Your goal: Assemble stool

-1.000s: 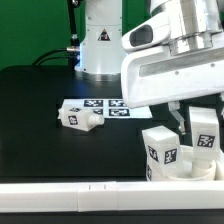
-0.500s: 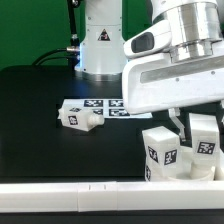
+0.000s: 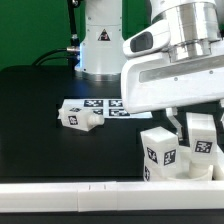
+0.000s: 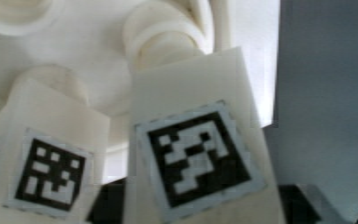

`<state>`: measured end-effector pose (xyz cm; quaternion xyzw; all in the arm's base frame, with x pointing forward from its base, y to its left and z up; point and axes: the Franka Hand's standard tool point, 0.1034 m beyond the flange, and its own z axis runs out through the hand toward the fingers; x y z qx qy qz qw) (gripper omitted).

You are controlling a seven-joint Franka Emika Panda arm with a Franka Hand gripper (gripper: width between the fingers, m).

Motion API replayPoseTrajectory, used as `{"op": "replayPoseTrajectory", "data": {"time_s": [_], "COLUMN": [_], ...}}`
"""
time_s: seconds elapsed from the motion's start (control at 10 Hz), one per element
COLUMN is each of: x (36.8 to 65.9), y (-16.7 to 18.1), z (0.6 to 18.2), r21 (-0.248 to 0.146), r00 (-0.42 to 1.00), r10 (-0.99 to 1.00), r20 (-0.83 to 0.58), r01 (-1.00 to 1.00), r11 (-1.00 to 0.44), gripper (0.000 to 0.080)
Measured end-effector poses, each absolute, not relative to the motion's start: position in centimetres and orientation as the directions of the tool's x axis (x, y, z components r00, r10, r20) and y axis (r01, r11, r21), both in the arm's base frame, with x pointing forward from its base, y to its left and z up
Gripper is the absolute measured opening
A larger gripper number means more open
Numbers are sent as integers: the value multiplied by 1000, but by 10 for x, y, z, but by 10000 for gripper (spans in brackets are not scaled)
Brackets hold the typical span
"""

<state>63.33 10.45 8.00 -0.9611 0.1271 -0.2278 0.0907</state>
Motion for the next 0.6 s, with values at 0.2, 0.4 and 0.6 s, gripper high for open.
{"op": "replayPoseTrajectory", "data": {"time_s": [0.2, 0.4, 0.6], "x": [633, 633, 633], "y": [105, 105, 105], "z": [80, 80, 80], "r21": [-232, -232, -232], "r00": [864, 864, 864], "r10": [-286, -286, -286], "r20": [415, 414, 414], "r01": [-203, -203, -203], "r11": [-951, -951, -951], "gripper": [625, 643, 648]}}
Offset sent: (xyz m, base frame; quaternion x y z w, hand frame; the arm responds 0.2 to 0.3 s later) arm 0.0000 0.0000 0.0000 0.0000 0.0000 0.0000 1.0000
